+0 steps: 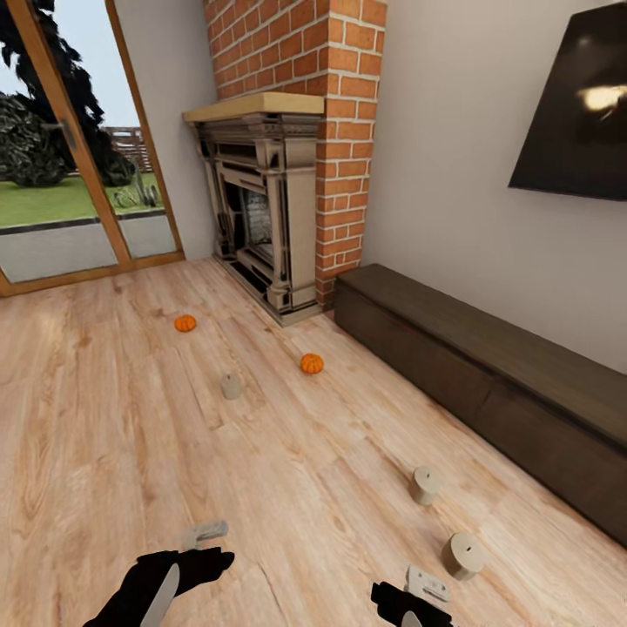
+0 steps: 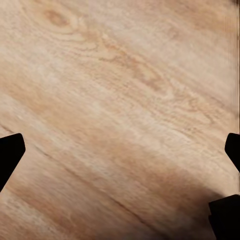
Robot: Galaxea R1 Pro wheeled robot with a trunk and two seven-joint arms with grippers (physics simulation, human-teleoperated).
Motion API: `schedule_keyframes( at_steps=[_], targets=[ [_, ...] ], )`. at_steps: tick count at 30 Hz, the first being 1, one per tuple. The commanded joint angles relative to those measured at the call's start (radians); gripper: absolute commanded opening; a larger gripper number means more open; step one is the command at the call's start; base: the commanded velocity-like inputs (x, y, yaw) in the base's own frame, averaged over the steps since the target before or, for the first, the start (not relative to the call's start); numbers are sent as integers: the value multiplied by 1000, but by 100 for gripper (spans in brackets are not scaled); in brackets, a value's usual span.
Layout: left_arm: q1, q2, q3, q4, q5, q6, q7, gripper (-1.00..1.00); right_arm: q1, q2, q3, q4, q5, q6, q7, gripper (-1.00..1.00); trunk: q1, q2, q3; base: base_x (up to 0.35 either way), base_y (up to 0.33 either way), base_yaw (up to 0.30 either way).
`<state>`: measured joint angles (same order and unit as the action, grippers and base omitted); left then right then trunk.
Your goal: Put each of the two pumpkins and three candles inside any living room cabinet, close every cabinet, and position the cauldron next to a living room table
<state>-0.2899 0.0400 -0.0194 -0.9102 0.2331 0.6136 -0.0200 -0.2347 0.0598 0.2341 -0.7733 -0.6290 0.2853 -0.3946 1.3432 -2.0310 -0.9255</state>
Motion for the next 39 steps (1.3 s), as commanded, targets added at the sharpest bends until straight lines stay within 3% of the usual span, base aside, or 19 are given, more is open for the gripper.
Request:
schedule_keyframes(
  at_steps=[1, 39],
  targets=[
    [0, 0, 0, 0, 0, 0, 0, 100, 0, 0, -1, 2, 0, 0, 0, 100, 0, 0, 1, 0, 0, -209],
    [0, -2, -1, 2, 0, -5, 2, 100, 0, -2, -3, 33, 0, 0, 3, 100, 0, 0, 29, -18, 0, -241]
  ],
)
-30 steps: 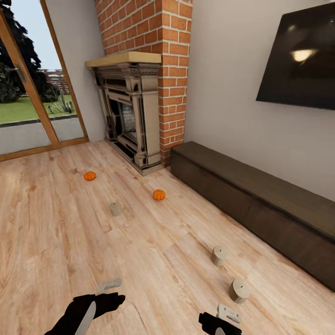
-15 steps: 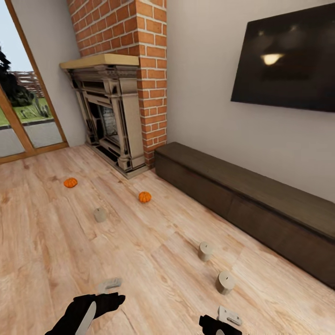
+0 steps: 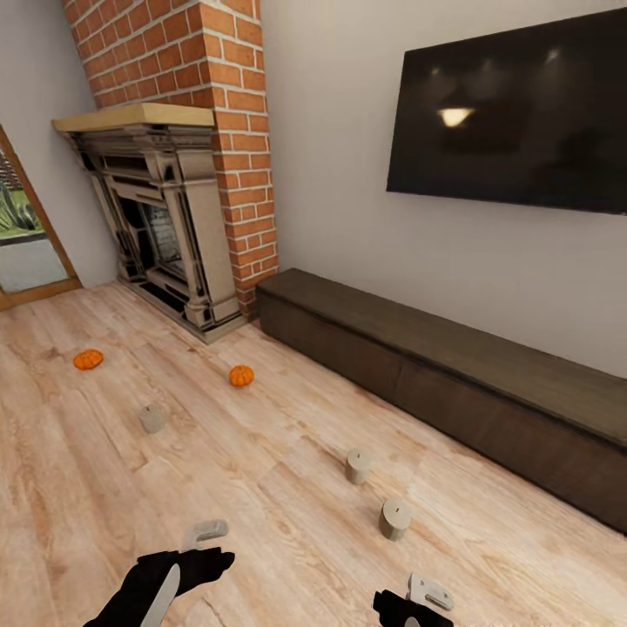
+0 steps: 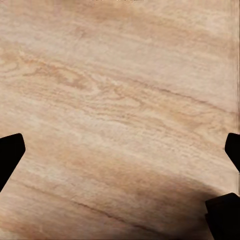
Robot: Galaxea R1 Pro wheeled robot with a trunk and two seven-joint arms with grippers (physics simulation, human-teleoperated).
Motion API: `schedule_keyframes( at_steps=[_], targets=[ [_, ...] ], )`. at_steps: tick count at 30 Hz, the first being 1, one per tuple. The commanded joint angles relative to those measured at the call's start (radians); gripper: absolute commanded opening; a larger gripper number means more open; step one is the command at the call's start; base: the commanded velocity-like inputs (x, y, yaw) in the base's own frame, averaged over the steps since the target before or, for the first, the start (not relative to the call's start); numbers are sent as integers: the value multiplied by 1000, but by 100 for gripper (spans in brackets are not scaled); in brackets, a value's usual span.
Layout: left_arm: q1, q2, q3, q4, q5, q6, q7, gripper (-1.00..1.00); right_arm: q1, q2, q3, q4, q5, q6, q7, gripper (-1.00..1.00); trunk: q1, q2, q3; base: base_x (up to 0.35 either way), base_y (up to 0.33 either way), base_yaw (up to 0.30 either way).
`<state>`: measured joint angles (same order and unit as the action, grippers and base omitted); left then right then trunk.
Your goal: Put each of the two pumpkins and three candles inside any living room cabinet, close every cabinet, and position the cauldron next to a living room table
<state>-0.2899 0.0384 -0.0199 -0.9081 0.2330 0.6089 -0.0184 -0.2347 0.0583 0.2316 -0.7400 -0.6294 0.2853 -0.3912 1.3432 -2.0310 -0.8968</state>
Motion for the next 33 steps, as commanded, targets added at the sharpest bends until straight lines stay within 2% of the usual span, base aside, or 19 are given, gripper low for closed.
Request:
schedule_keyframes(
  at_steps=[1, 10, 33],
  targets=[
    [0, 0, 0, 0, 0, -1, 0, 100, 0, 0, 0, 0, 0, 0, 0, 100, 0, 0, 1, 0, 0, -258],
    [0, 1, -25, 0, 0, -4, 0, 100, 0, 0, 0, 1, 0, 0, -1, 100, 0, 0, 6, 0, 0, -258],
    [0, 2, -29, 0, 0, -2, -1, 100, 0, 1, 0, 7, 1, 1, -2, 100, 0, 0, 21, 0, 0, -265]
  ],
)
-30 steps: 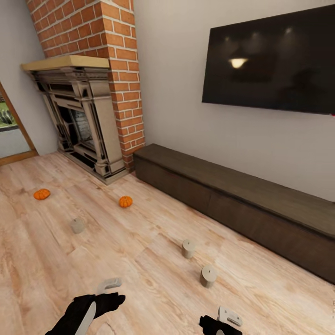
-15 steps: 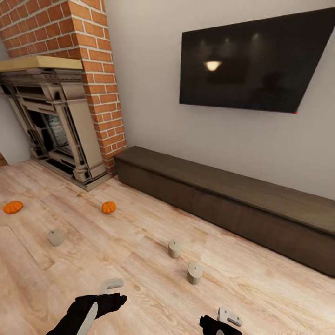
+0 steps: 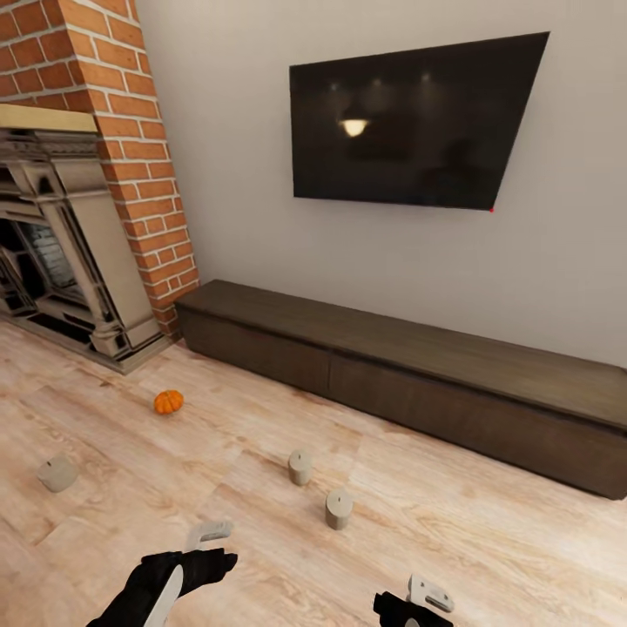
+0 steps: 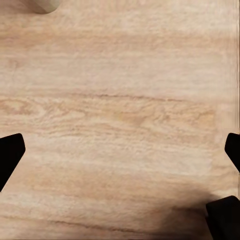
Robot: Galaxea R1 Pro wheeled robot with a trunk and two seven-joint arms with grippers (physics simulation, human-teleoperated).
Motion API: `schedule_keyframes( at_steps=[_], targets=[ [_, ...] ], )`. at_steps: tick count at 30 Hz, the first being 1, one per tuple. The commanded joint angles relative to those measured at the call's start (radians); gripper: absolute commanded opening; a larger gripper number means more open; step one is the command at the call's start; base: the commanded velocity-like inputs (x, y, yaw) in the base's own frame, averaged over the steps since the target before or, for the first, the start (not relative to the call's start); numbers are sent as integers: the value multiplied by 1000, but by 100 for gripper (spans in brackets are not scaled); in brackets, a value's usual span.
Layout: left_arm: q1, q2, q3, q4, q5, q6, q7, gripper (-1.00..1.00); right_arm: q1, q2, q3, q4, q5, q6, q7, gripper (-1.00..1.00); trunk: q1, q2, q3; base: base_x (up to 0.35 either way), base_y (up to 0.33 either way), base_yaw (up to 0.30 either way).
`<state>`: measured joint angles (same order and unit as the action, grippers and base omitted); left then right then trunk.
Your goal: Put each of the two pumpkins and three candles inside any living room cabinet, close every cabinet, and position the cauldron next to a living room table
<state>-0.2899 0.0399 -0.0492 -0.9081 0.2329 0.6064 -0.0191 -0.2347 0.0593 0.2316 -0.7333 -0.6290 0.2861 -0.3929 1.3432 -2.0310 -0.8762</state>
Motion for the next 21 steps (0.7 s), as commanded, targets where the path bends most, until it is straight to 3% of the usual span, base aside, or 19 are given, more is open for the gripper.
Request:
schedule_keyframes(
  at_steps=[1, 21],
  targets=[
    [0, 0, 0, 0, 0, 1, -1, 100, 0, 0, 0, 2, 0, 0, 0, 100, 0, 0, 1, 0, 0, -271],
    [0, 0, 0, 6, 0, -2, 2, 100, 0, -1, -2, 15, 0, -1, 4, 100, 0, 0, 4, 0, -17, -276]
  ],
)
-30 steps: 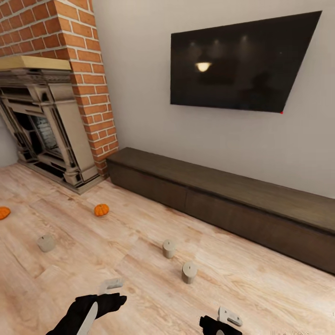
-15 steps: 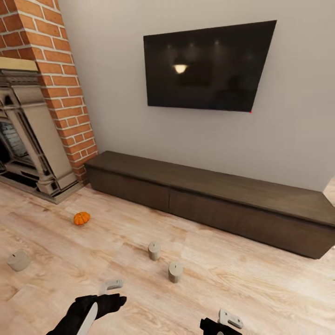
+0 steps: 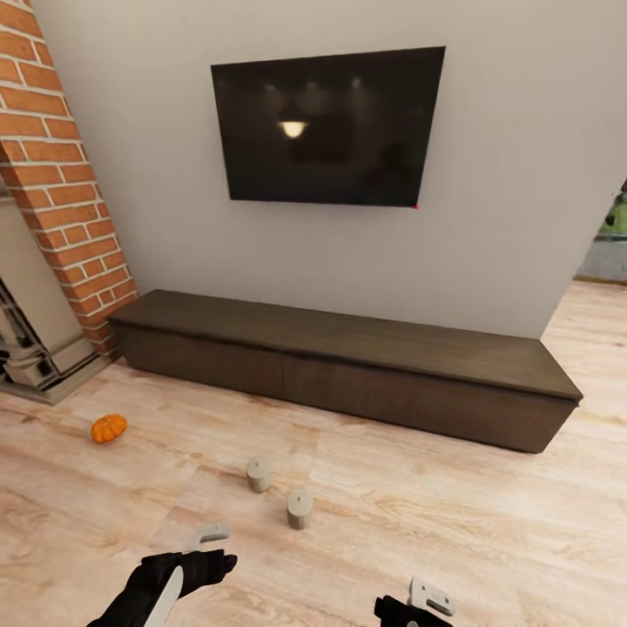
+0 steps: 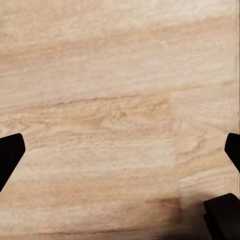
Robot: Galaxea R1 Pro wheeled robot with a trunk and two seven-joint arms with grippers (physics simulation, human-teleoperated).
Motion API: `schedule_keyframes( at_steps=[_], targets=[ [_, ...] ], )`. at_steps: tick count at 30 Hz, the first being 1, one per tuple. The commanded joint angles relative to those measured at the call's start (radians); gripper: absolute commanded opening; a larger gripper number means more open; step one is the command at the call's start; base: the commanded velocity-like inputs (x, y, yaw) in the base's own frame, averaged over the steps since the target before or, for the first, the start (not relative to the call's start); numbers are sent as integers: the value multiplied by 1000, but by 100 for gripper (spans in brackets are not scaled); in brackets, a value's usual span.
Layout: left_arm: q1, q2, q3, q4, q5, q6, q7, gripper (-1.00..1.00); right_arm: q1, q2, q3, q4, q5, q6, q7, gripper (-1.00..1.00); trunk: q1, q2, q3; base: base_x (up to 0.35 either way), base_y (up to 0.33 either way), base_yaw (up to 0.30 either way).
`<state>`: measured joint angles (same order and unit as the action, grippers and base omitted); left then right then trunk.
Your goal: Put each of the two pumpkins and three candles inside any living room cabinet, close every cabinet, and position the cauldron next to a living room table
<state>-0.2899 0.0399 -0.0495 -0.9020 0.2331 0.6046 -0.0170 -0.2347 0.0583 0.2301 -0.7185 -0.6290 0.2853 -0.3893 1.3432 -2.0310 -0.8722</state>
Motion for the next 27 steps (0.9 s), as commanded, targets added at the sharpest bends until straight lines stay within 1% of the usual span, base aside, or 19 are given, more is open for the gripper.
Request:
schedule_keyframes(
  at_steps=[1, 6, 11, 13, 20, 27],
  targets=[
    [0, 0, 0, 0, 0, 0, 0, 100, 0, 0, 0, 0, 0, 0, 1, 100, 0, 0, 0, 0, -157, -278],
    [0, 0, 0, 0, 0, 0, 0, 100, 0, -1, 0, 1, 0, 0, 1, 100, 0, 0, 0, 0, -210, -278],
    [0, 0, 0, 0, 0, 0, 0, 100, 0, -30, 0, 1, -1, 0, 24, 100, 0, 0, 0, 19, -231, -278],
    [0, 0, 0, 0, 0, 0, 0, 100, 0, -37, 0, 1, -1, 0, 36, 100, 0, 0, 0, 88, -204, -278],
    [0, 0, 0, 0, 0, 0, 1, 100, 0, -41, 0, 1, -1, -1, 44, 100, 0, 0, -2, 127, -184, -276],
    [0, 0, 0, 0, 0, -1, 0, 100, 0, -41, 0, 1, -1, -1, 44, 100, 0, 0, -8, 37, -41, -260]
  ],
)
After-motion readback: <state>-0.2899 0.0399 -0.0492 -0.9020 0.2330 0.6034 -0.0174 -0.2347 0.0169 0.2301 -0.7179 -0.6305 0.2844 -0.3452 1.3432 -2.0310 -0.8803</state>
